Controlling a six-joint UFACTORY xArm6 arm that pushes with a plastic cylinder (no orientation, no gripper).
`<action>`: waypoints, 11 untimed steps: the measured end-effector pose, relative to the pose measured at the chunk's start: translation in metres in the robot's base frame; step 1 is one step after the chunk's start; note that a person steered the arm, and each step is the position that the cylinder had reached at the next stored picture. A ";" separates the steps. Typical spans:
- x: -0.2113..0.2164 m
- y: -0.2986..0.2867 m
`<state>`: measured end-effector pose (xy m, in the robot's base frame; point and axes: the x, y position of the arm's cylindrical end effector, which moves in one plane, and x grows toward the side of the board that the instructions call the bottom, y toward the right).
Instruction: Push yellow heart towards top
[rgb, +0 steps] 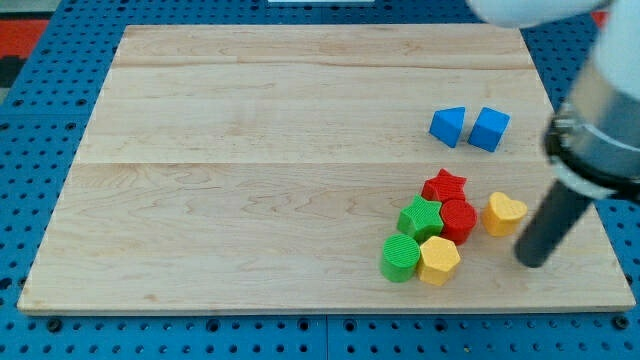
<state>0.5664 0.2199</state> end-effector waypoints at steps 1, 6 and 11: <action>-0.015 0.017; -0.058 -0.072; -0.211 -0.110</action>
